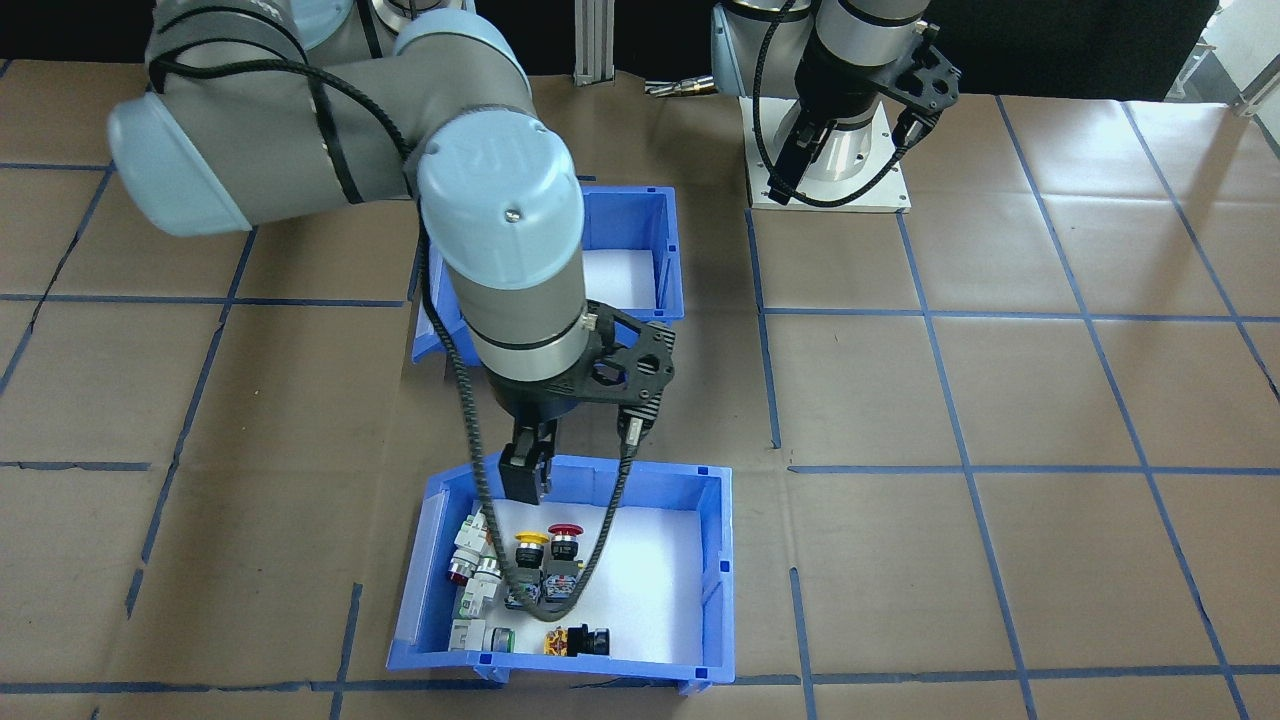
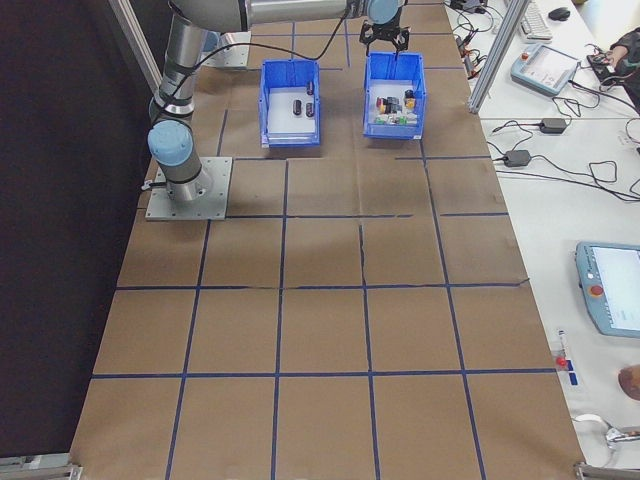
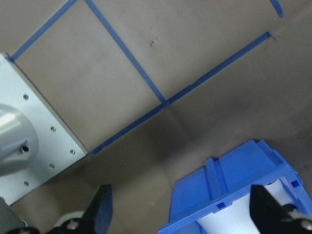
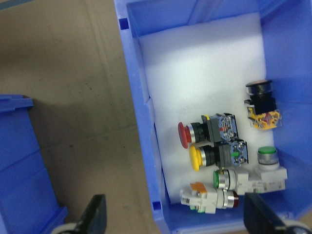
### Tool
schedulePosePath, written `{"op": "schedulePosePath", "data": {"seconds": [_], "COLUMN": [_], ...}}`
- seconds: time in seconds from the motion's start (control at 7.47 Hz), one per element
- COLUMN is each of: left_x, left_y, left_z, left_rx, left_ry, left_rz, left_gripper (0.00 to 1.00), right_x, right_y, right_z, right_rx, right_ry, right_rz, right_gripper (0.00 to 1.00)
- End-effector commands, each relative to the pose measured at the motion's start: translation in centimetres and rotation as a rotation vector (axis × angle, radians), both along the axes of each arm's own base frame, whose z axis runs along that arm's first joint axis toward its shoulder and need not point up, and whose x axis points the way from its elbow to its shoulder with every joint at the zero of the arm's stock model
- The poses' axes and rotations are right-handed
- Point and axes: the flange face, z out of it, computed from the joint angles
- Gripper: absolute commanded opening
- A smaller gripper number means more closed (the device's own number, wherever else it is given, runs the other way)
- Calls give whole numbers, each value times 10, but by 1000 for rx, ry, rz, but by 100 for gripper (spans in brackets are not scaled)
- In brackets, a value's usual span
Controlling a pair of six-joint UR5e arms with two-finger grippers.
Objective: Place battery box in front
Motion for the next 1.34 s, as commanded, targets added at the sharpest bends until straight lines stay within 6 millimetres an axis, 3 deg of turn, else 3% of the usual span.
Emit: {"op": "schedulePosePath", "data": {"seconds": [0.0,0.13,0.54,0.8,0.94,1.2], "left_x": [-55,-70,-120,-135,-147,-176], "left_y": [41,53,85,96,102,105], "left_z": [-20,-33,-71,-95,-103,-127], "left_rx": [25,25,5,23,36,39], "left_ry": [-55,-54,53,91,79,73], "left_rz": [151,192,302,340,327,336], "left_gripper": [100,100,100,100,100,100], "right_x": [52,56,37,28,30,33], "right_y": [1,3,8,9,9,10], "right_z": [-55,-84,-131,-120,-116,-116], "right_rx": [-39,1,-136,-148,-151,-149], "right_ry": [33,48,54,50,46,40], "right_rz": [120,146,159,143,144,148], "right_gripper": [100,100,100,95,72,44]}}
